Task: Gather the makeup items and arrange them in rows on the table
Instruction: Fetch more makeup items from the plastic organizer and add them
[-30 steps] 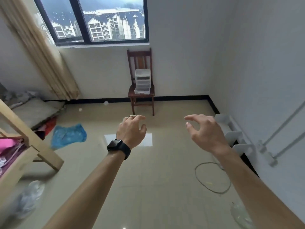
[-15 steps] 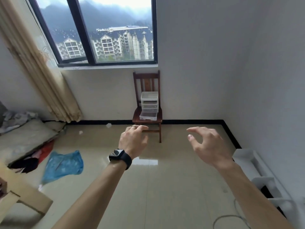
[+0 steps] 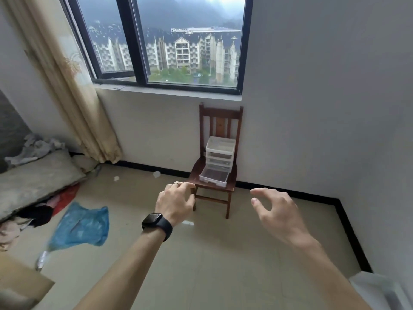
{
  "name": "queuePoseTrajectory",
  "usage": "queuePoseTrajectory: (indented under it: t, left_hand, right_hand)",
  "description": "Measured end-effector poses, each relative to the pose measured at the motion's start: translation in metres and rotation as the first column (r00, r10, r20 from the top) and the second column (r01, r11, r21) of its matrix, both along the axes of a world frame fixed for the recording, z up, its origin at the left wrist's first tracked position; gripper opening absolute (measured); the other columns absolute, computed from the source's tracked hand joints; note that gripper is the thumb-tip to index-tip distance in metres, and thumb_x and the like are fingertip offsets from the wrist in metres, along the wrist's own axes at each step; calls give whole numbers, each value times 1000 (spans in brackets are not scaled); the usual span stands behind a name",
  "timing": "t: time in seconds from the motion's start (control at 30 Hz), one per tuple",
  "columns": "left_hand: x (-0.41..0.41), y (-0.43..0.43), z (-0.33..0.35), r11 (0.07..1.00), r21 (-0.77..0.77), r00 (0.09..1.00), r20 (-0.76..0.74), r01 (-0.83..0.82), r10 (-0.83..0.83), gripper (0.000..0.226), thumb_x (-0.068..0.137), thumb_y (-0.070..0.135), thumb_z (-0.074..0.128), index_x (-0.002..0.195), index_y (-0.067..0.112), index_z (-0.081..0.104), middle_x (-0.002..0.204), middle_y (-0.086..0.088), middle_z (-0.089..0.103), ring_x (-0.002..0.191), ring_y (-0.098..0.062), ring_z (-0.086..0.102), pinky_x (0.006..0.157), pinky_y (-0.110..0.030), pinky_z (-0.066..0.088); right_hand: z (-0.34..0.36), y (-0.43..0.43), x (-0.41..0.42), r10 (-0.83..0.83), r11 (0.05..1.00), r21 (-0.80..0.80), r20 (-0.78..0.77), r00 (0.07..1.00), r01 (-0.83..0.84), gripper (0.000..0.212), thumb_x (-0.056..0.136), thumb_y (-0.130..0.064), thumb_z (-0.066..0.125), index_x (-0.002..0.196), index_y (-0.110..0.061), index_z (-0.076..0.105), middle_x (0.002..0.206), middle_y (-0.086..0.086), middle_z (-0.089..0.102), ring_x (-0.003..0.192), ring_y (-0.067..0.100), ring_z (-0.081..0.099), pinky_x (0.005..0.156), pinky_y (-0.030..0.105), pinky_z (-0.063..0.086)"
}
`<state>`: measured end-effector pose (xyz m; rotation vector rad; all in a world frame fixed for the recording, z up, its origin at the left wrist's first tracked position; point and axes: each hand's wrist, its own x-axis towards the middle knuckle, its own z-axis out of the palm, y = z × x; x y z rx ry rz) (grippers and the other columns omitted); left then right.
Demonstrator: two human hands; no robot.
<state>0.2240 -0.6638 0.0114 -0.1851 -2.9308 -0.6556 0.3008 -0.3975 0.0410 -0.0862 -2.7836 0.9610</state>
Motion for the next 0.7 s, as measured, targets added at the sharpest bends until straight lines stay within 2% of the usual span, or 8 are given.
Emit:
queuePoseTrajectory:
  t: [0.2, 0.5, 0.7]
  left_hand:
    - [-114, -5, -43, 1000, -10, 996, 82, -29, 30, 36, 92, 35, 55, 128, 34, 60, 128, 6, 62, 125, -18, 50, 101, -32, 42]
    - [-294, -12, -92, 998, -38, 966, 255, 49, -38, 36, 95, 36, 53, 130, 34, 58, 133, 4, 59, 125, -19, 51, 101, -33, 43]
    - [-381, -1, -133, 995, -60, 923, 381, 81, -52, 37, 95, 35, 52, 131, 34, 57, 133, 3, 59, 125, -20, 51, 99, -32, 43]
  right_hand:
    - [-36, -1, -124, 29, 1000, -8, 78, 997, -28, 27, 98, -35, 60, 123, -38, 67, 124, -19, 65, 122, 11, 51, 104, 30, 40]
    - [-89, -4, -274, -40, 998, -29, 265, 963, 49, 25, 99, -38, 58, 123, -43, 64, 116, -26, 62, 120, 7, 49, 95, 25, 37]
    - [-133, 8, -356, -62, 997, -16, 393, 917, 74, 25, 98, -39, 57, 122, -43, 63, 116, -26, 63, 117, 7, 49, 92, 25, 38]
